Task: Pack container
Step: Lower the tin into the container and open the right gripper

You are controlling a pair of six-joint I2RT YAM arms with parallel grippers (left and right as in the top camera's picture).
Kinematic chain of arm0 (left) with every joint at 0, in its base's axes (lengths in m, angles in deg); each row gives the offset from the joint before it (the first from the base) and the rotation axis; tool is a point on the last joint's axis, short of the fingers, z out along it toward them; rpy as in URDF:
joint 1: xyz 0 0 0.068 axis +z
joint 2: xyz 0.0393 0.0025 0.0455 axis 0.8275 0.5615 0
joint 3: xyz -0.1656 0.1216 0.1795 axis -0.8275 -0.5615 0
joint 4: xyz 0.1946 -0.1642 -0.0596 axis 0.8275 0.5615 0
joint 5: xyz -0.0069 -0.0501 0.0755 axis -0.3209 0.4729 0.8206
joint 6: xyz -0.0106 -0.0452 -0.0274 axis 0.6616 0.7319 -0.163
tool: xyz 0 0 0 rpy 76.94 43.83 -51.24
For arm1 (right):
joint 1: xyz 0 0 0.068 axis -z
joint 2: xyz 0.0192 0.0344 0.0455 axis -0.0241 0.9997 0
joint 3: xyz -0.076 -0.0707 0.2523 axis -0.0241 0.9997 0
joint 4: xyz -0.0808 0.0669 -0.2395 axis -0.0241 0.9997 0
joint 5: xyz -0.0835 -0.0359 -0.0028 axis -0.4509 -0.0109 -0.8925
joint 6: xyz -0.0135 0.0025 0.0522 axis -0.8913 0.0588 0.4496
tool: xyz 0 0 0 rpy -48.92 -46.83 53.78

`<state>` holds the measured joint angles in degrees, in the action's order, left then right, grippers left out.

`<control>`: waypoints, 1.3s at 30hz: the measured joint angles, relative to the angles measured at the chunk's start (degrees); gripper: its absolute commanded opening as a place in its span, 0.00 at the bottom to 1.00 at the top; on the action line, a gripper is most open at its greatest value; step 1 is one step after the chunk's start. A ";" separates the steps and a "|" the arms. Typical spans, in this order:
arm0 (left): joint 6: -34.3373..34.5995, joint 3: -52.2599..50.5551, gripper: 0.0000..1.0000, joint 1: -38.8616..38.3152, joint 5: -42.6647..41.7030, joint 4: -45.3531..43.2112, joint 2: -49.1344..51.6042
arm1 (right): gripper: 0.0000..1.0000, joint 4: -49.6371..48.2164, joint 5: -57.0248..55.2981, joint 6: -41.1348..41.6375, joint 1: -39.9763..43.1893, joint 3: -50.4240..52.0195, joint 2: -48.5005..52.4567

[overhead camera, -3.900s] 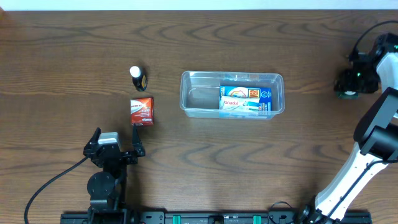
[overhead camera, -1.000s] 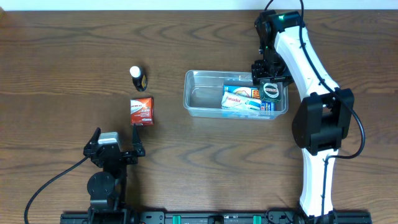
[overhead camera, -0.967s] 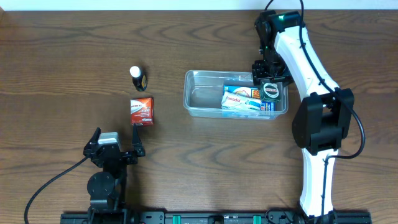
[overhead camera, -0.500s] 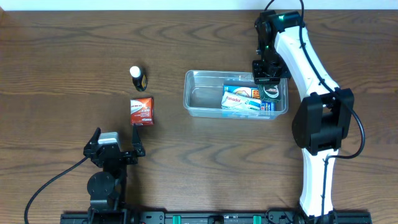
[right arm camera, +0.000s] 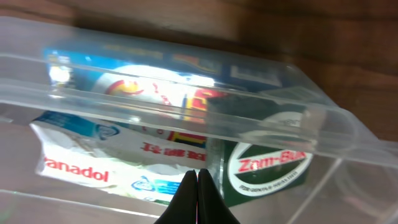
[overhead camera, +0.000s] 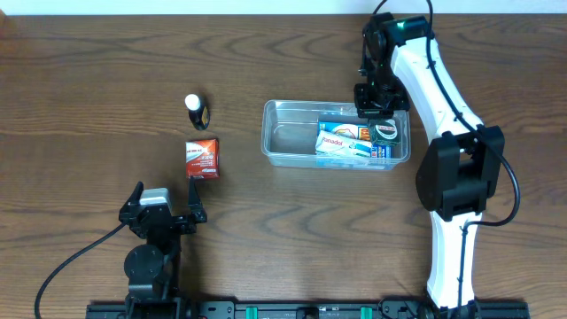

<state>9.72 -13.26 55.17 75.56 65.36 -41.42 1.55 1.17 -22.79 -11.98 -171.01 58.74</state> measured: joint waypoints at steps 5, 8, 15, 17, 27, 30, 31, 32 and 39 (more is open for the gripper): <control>0.00 0.00 0.98 0.00 0.00 0.00 0.00 | 0.01 -0.44 0.90 -3.76 0.02 0.00 0.00; 0.00 0.00 0.98 0.00 0.00 0.00 0.00 | 0.01 -0.46 1.09 -6.58 0.00 0.00 0.00; 0.00 0.00 0.98 0.00 0.00 0.00 0.00 | 0.01 0.13 1.18 -11.63 0.02 0.00 0.00; 0.00 0.00 0.98 0.00 0.00 0.00 0.00 | 0.01 0.22 1.18 -12.74 0.02 0.02 0.00; 0.00 0.00 0.98 0.00 0.00 0.00 0.00 | 0.01 0.07 -0.74 -19.06 0.02 4.74 0.00; 0.00 0.00 0.98 0.00 0.00 0.00 0.00 | 0.01 -0.81 -2.19 -19.96 0.00 4.92 0.00; 0.00 0.00 0.98 0.00 0.00 0.00 0.00 | 0.01 -1.42 -2.51 -20.13 0.00 4.92 0.00; 0.00 0.00 0.98 0.00 0.00 0.00 0.00 | 0.01 -2.01 -2.84 -20.28 0.00 4.92 0.00; 0.00 0.00 0.98 0.00 0.00 0.00 0.00 | 0.01 -3.43 -3.82 -20.98 0.00 4.92 0.00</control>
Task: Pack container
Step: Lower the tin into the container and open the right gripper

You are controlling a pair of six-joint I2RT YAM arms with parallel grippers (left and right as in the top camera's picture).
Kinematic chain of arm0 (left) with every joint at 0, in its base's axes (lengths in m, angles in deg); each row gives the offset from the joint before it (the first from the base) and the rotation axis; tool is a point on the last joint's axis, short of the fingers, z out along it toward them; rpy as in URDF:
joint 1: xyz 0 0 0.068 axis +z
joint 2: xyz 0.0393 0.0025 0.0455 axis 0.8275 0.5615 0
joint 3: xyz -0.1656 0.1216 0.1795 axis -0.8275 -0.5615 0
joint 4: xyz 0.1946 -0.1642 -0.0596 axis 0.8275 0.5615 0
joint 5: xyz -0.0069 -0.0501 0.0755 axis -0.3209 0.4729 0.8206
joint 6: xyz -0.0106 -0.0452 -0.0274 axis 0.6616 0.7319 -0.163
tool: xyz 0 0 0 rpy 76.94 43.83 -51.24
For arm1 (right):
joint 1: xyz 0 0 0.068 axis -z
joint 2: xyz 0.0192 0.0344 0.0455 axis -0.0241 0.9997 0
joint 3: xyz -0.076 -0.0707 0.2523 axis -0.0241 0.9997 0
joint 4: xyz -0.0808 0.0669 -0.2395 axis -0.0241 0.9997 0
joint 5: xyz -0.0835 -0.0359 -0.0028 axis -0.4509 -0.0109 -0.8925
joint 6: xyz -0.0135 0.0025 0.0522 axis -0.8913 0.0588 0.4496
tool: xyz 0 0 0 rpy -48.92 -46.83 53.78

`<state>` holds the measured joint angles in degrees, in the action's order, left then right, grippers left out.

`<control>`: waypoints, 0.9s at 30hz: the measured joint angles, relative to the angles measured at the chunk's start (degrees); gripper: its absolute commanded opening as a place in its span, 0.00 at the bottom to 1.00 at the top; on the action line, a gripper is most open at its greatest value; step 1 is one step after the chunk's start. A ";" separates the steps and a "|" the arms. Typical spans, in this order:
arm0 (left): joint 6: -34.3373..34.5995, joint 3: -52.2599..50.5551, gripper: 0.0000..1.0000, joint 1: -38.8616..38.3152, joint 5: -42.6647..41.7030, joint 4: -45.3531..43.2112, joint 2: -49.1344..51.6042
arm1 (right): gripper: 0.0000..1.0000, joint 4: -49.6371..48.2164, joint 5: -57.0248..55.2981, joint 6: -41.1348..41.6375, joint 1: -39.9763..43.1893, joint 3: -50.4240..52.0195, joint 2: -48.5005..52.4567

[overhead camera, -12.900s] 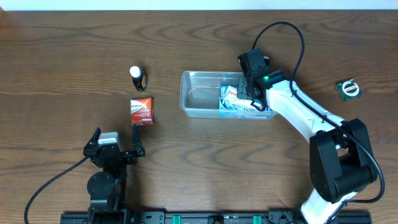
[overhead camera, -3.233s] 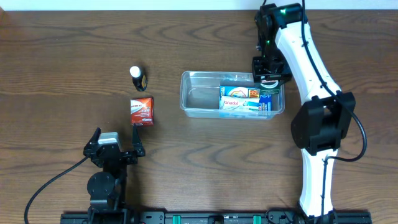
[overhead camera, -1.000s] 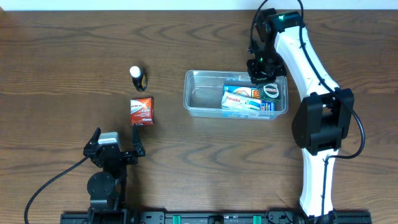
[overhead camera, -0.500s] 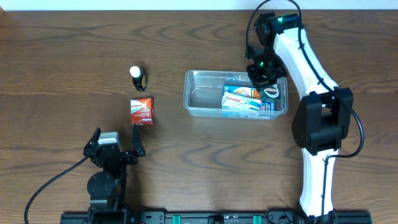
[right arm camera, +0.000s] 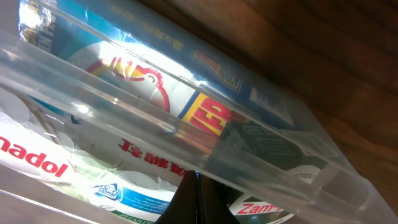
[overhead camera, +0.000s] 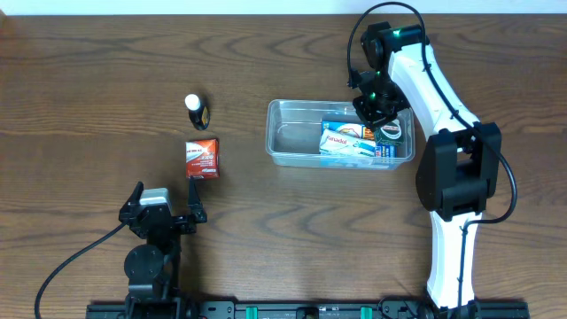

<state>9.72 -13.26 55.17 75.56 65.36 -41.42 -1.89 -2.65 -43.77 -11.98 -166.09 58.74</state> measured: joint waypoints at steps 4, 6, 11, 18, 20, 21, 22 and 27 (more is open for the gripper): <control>0.00 0.00 0.98 0.00 0.00 0.00 0.00 | 0.04 -0.02 -0.33 0.00 0.00 0.00 0.00; 0.00 0.00 0.98 0.00 0.00 0.00 0.00 | 0.13 -0.61 -0.35 -0.20 0.00 0.00 0.00; 0.00 0.00 0.98 0.00 0.00 0.00 0.00 | 0.19 -3.21 -0.24 -0.37 0.00 0.00 0.00; 0.00 0.00 0.98 0.00 0.00 0.00 0.00 | 0.01 -5.38 1.07 -0.79 -0.07 0.00 0.00; 0.00 0.00 0.98 0.00 0.00 0.00 0.00 | 0.01 -5.68 1.51 -0.48 -0.11 0.00 0.00; 0.00 0.00 0.98 0.00 0.00 0.00 0.00 | 0.01 -5.79 1.64 -0.48 -0.15 0.00 0.00; 0.00 0.00 0.98 0.00 0.00 0.00 0.00 | 0.01 -5.88 1.77 -0.48 -0.22 0.00 0.00; 0.00 0.00 0.98 0.00 0.00 0.00 0.00 | 0.01 -5.92 2.21 -0.48 -1.09 0.00 0.00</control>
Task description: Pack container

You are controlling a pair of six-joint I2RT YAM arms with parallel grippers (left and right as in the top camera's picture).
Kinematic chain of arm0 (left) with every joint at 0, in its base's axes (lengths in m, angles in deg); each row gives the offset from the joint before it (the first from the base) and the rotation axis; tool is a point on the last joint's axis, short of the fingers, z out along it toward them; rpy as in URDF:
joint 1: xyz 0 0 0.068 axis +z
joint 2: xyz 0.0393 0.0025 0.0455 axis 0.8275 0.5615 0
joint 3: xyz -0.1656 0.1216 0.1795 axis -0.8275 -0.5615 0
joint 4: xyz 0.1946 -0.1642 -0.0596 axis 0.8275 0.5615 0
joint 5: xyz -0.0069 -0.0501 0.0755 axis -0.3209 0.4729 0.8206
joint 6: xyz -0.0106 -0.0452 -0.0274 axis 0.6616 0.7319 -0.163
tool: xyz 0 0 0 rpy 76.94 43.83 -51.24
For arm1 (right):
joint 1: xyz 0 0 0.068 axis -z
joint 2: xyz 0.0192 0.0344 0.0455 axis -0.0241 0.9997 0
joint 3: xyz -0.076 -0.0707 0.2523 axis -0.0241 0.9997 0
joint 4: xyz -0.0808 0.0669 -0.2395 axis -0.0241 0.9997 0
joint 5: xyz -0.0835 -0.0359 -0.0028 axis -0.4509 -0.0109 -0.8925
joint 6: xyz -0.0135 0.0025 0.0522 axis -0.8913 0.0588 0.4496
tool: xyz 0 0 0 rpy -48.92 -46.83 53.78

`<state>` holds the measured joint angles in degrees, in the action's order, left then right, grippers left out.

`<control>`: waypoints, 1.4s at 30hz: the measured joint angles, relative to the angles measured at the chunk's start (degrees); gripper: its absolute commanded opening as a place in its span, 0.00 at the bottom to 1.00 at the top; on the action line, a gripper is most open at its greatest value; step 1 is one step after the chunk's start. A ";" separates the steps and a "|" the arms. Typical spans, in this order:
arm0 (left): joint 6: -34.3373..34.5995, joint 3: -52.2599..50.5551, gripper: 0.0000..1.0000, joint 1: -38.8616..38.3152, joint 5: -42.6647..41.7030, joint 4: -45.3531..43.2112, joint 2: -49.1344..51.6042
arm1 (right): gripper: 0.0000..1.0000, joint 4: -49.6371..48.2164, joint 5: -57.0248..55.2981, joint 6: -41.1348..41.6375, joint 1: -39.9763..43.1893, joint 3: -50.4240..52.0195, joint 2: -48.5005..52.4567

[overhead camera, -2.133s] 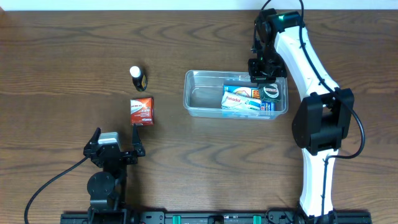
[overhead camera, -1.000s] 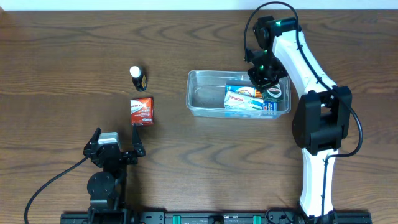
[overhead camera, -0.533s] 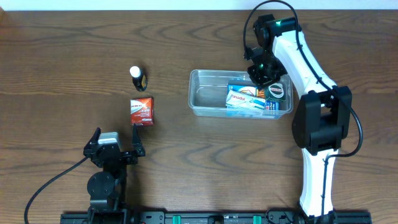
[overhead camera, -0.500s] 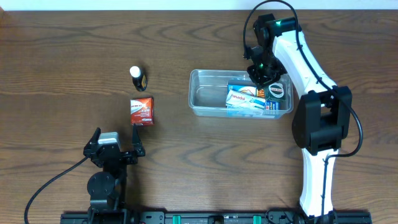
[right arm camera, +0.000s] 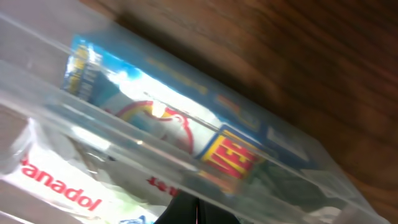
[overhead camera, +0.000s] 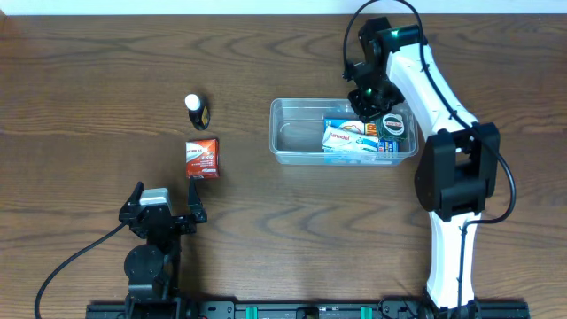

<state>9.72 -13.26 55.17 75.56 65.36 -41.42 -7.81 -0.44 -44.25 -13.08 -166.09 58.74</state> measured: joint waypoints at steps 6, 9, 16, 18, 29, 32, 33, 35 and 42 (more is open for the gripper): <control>0.00 0.00 0.98 0.00 0.00 0.00 0.00 | 0.01 -0.70 0.22 0.00 -1.22 1.07 0.00; 0.00 0.00 0.98 0.00 0.00 0.00 0.00 | 0.01 -0.50 0.28 0.00 -1.77 2.03 0.00; 0.00 0.00 0.98 0.00 0.00 0.00 0.00 | 0.01 0.90 3.58 -0.42 -2.47 2.14 0.00; 0.00 0.00 0.98 0.00 0.00 0.00 0.00 | 0.01 1.99 5.95 -1.16 -2.56 2.12 0.00; 0.00 0.00 0.98 0.00 0.00 0.00 0.00 | 0.01 6.38 10.91 -2.19 -2.16 -5.68 0.00; 0.00 0.00 0.98 0.00 0.00 0.00 0.00 | 0.01 6.84 11.54 -2.19 -1.31 -8.35 0.00; 0.00 0.00 0.98 0.00 0.00 0.00 0.00 | 0.01 7.06 11.69 -2.19 -1.14 -8.96 0.00; 0.00 0.00 0.98 0.00 0.00 0.00 0.00 | 0.01 7.48 11.96 -2.19 -0.76 -9.75 0.00; 0.00 0.00 0.98 0.00 0.00 0.00 0.00 | 0.01 5.25 11.61 -1.07 -1.46 -9.77 0.00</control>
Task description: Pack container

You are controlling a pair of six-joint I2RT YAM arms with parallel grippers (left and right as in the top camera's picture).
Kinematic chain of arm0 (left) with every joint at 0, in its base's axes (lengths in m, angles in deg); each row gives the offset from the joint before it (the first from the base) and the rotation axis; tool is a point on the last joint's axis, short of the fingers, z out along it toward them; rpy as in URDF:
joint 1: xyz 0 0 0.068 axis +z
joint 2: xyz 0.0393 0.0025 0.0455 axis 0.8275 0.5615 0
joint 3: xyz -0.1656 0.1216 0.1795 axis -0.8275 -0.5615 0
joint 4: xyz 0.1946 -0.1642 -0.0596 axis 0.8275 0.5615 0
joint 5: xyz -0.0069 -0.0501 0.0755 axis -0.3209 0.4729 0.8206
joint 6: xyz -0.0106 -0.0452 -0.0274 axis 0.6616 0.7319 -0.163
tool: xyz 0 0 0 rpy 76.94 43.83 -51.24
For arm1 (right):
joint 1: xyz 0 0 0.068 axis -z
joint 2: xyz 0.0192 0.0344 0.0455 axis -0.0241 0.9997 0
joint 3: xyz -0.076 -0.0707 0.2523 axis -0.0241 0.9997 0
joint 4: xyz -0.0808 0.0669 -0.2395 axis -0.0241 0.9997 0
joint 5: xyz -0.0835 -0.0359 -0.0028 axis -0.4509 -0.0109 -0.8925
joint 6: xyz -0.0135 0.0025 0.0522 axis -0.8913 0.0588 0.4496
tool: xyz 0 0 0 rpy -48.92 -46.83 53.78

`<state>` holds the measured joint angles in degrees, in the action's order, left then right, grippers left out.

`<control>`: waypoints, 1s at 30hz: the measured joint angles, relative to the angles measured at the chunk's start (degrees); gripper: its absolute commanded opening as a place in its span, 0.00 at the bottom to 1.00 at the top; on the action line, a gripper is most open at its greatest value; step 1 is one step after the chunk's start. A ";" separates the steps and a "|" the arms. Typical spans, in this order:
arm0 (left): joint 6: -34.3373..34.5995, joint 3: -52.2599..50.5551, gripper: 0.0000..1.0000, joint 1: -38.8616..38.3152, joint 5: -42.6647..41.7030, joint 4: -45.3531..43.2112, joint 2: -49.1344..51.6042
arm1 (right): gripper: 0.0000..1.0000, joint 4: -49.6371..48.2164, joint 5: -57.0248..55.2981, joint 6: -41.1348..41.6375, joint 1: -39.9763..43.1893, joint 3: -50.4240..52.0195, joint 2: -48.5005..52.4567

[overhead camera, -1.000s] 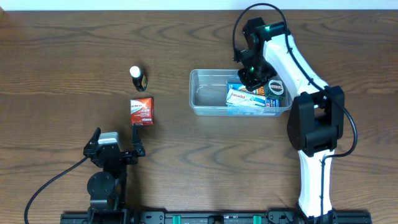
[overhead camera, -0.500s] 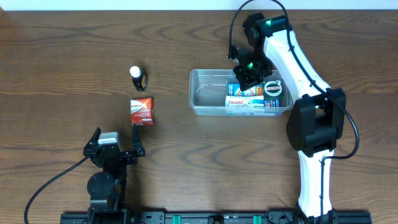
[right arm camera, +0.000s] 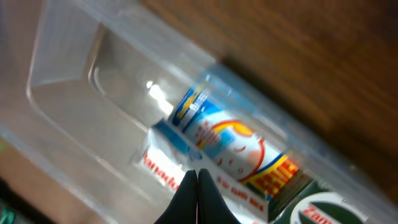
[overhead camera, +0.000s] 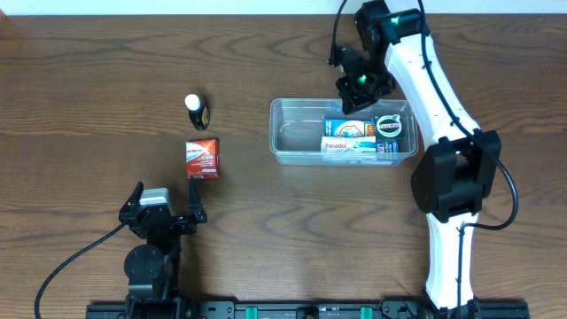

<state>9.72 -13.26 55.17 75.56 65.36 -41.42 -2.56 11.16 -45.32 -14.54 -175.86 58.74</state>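
The clear plastic container [overhead camera: 292,133] stands at the table's middle right. Its right half holds a blue box [overhead camera: 350,127], a white Panadol box [overhead camera: 347,144] and a green Zam-Buk tin [overhead camera: 391,127]; its left half is bare. My right gripper [overhead camera: 357,85] is shut and empty, hovering just beyond the container's far wall. In the right wrist view the shut fingertips [right arm camera: 198,186] overlap the Panadol box [right arm camera: 163,169], with the blue box [right arm camera: 230,140] behind. A red box [overhead camera: 202,157] and a small bottle [overhead camera: 195,110] lie far left. My left gripper [overhead camera: 193,199] is parked near the front.
The left arm's base [overhead camera: 151,257] sits at the front left edge. The right arm [overhead camera: 443,106] curves along the container's right side down to the front. Bare wooden tabletop [overhead camera: 310,230] lies between the loose items and the container.
My shut right gripper has moved from over the container's far side to a spot left of that and beyond the far wall. The container and its contents stay put.
My right gripper was shut over the container's far right corner by the tin. At the following moments it was further left along the far wall, and the container stood slightly further right. Now the gripper is outside the far wall. The left arm never moved.
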 measured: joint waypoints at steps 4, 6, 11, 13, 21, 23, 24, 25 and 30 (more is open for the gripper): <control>0.00 0.00 0.98 0.00 0.00 0.00 0.00 | 0.01 -1.33 -0.98 3.04 -0.39 -0.37 0.00; 0.00 0.00 0.98 0.00 0.00 0.00 0.00 | 0.01 -1.20 -0.57 4.09 -0.24 -1.84 0.00; 0.00 0.00 0.98 0.00 0.00 0.00 0.00 | 0.01 2.14 1.49 5.20 1.44 -10.01 -0.13; 0.00 0.00 0.98 0.00 0.00 0.00 0.00 | 0.01 3.28 1.84 5.51 2.10 -11.93 -0.48; 0.00 0.00 0.98 0.00 0.00 0.00 0.00 | 0.01 4.26 2.47 6.99 -0.52 -12.11 -0.79; 0.00 0.00 0.98 0.00 0.00 0.00 0.00 | 0.01 4.07 2.43 7.74 -2.60 -11.26 -0.79; 0.00 0.00 0.98 0.00 0.00 0.00 0.00 | 0.01 4.04 2.25 8.28 -3.69 -10.47 -0.79; 0.00 0.00 0.98 0.00 0.00 0.00 0.00 | 0.01 4.04 1.99 9.01 -4.92 -9.35 -0.79; 0.00 0.00 0.98 0.00 0.00 0.00 0.00 | 0.01 3.52 0.48 11.50 -9.57 -1.88 -0.79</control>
<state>9.72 -13.26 55.17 75.56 65.36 -41.42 0.96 11.64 -33.83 -24.11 -177.74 57.96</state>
